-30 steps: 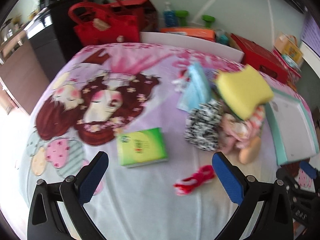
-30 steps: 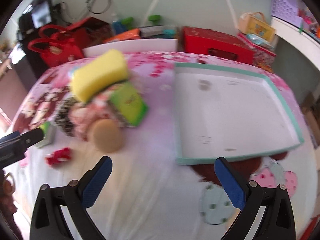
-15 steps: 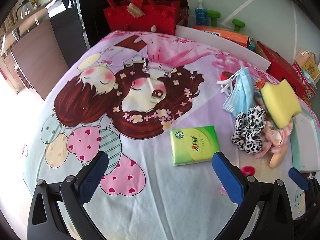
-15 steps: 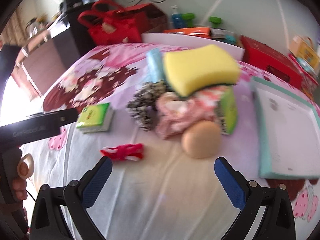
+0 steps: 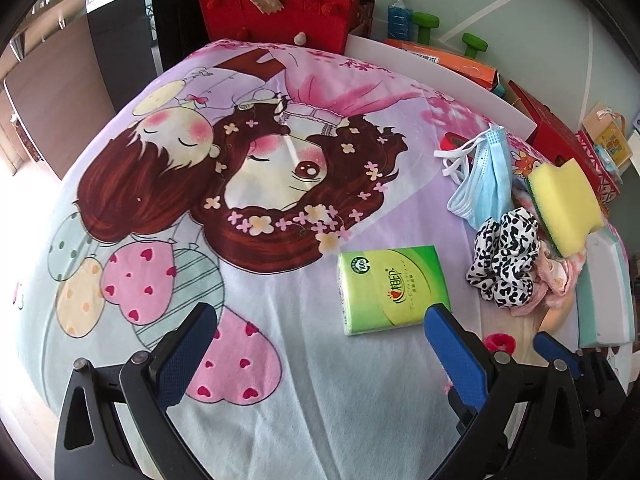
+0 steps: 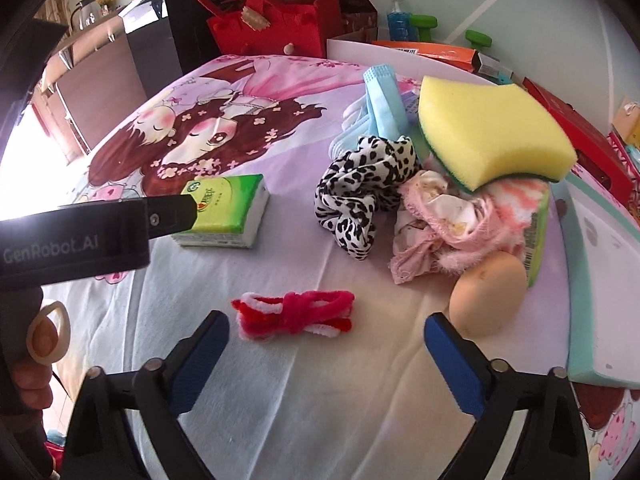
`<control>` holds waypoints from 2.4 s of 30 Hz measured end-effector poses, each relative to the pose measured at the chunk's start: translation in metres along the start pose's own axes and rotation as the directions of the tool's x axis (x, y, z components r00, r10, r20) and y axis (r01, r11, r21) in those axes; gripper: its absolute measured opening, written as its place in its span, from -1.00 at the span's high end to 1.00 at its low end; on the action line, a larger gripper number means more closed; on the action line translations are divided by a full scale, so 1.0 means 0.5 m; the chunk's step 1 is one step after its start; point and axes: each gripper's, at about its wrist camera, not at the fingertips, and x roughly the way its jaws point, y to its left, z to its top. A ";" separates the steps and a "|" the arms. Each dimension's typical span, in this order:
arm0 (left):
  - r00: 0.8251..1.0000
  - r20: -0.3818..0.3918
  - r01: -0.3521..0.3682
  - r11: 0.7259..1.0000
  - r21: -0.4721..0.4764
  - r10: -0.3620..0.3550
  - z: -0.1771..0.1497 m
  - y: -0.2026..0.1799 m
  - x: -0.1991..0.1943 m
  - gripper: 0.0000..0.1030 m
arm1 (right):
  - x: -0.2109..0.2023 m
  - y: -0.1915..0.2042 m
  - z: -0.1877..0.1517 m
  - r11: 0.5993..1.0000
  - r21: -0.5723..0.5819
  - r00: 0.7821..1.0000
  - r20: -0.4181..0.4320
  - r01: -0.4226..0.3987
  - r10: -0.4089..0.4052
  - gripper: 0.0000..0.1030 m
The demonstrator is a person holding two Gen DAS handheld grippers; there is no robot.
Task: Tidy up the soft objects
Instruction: 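Move the right tool to the red-white hair tie and close on it, then grasp the green tissue pack with the left tool while the right tool lifts the hair tie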
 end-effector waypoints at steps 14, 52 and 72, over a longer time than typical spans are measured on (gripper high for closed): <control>0.999 -0.010 0.047 0.999 0.027 -0.047 0.003 -0.024 0.012 -1.00 | 0.010 -0.002 0.005 0.997 0.012 0.997 0.001 -0.071 0.071 -0.52; 0.998 -0.016 0.069 0.996 0.057 -0.068 0.007 -0.065 0.042 -0.44 | 0.002 -0.078 -0.006 0.984 0.153 0.996 0.006 -0.094 0.094 -0.20; 0.993 0.074 0.087 0.995 0.054 -0.090 0.013 -0.065 -0.029 -0.29 | -0.046 -0.079 -0.012 0.985 0.150 0.995 0.057 -0.088 0.080 -0.20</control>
